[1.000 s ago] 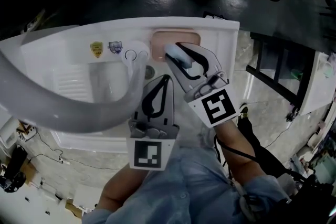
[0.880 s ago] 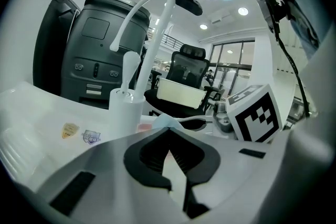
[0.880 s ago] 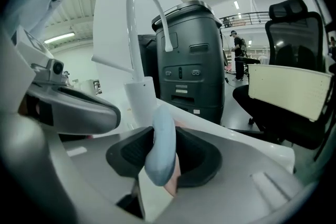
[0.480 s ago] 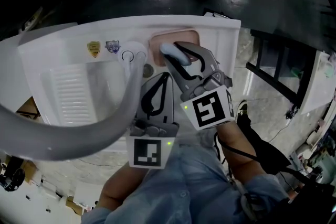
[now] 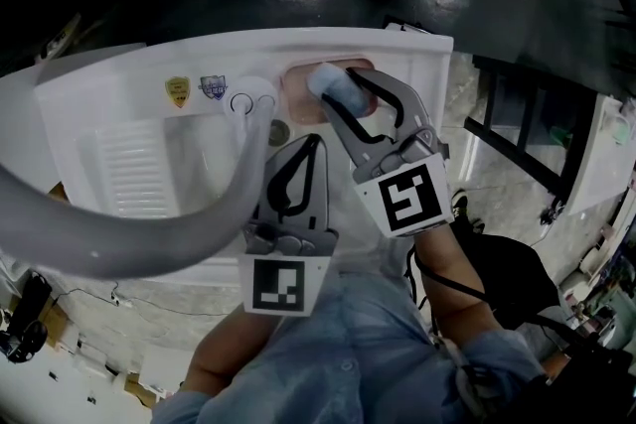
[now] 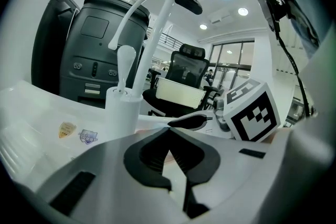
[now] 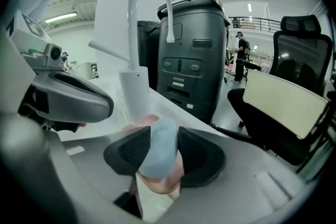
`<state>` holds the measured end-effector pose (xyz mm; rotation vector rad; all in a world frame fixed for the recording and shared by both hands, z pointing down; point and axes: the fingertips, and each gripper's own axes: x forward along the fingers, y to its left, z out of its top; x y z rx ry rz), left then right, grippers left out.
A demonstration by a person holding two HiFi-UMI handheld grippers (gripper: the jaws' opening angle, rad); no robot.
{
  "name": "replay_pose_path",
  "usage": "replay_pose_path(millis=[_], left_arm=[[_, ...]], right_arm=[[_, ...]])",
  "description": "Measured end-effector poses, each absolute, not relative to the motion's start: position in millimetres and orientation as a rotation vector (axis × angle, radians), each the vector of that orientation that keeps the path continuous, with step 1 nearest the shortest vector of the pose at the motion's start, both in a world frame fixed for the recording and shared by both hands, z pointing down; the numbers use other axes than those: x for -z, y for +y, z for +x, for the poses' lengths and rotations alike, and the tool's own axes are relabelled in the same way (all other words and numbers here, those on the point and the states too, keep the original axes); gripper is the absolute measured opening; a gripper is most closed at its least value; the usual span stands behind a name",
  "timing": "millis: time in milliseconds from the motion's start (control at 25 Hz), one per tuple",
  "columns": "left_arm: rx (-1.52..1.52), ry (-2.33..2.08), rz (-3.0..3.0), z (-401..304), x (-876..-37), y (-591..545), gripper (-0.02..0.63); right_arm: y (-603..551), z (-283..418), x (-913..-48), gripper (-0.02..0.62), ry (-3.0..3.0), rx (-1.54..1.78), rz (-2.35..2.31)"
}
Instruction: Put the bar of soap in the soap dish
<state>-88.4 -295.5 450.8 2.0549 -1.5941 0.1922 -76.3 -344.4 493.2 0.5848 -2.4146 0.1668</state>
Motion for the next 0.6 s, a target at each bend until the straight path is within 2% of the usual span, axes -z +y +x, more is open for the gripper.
replay_pose_path(millis=[360, 600], left_arm=[[-0.186, -1.600, 2.093, -85, -439, -292, 0.006], [-0.140, -1.637, 2.129, -81, -413, -285, 0.006]], right_arm=[[-344, -67, -484, 0.166, -2.436, -0.188, 0.649], [-338, -54, -439, 0.150, -2.545, -0.241, 0.765]])
